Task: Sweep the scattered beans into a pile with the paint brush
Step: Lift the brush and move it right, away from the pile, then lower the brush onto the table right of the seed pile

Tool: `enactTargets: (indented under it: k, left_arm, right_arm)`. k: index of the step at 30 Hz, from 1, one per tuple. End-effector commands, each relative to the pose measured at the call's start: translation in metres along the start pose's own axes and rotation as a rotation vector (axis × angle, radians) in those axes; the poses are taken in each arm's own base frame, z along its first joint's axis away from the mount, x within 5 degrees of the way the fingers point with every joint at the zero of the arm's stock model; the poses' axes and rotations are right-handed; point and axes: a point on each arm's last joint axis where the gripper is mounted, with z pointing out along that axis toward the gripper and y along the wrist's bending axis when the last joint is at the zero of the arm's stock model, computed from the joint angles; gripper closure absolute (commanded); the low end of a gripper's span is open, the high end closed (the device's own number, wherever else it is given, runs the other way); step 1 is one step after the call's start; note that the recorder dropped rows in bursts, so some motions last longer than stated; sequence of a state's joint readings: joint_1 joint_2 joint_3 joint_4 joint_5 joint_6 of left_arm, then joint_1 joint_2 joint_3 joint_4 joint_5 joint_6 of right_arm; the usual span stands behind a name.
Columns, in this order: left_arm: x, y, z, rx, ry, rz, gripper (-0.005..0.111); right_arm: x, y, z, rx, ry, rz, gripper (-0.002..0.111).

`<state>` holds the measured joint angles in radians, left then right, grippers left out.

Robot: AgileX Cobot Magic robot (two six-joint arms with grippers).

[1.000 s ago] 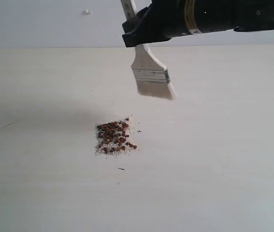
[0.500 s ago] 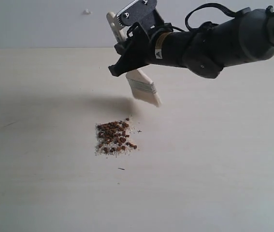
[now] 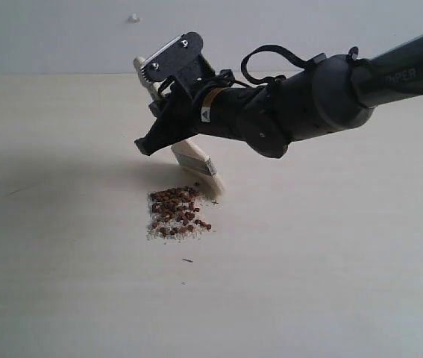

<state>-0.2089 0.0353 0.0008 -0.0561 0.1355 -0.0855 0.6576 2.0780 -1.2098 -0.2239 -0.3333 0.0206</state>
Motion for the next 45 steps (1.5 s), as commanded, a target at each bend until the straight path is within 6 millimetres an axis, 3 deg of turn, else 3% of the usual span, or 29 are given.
enactTargets:
  k: [1,12,23,28,31,33,36,38,42,45]
  left_arm:
    - [-0.001,0.0,-0.001,0.002,-0.006,-0.002,0.107]
    - [-0.001,0.0,-0.001,0.002,-0.006,-0.002,0.107]
    - [-0.001,0.0,-0.001,0.002,-0.006,-0.002,0.107]
    - [-0.001,0.0,-0.001,0.002,-0.006,-0.002,0.107]
    - [-0.001,0.0,-0.001,0.002,-0.006,-0.002,0.107]
    - [-0.001,0.0,-0.001,0.002,-0.006,-0.002,0.107]
    - [-0.001,0.0,-0.001,0.002,-0.006,-0.002,0.107]
    - [-0.001,0.0,-0.001,0.002,-0.006,-0.002,0.107]
    - [-0.001,0.0,-0.001,0.002,-0.006,-0.002,0.107]
    - [-0.001,0.0,-0.001,0.002,-0.006,-0.002,0.107]
  right_arm:
    - [0.0,0.006,0.001,-0.007,0.007,0.032,0.108]
    - [0.001,0.012,-0.003,-0.001,0.098,0.072,0.108]
    - [-0.043,0.007,-0.035,0.012,0.021,0.069,0.108]
    - [-0.078,0.002,-0.068,0.029,-0.055,0.049,0.108]
    - [-0.102,-0.01,-0.107,0.063,-0.038,0.055,0.108]
    - [-0.105,-0.027,-0.13,0.108,0.031,0.156,0.108]
    - [-0.091,-0.056,-0.16,0.204,0.233,0.322,0.108]
    - [-0.076,-0.064,-0.168,0.235,0.388,0.356,0.108]
    - [-0.049,-0.071,-0.166,0.2,0.605,0.448,0.108]
    - [-0.029,-0.083,-0.156,0.13,0.674,0.668,0.108]
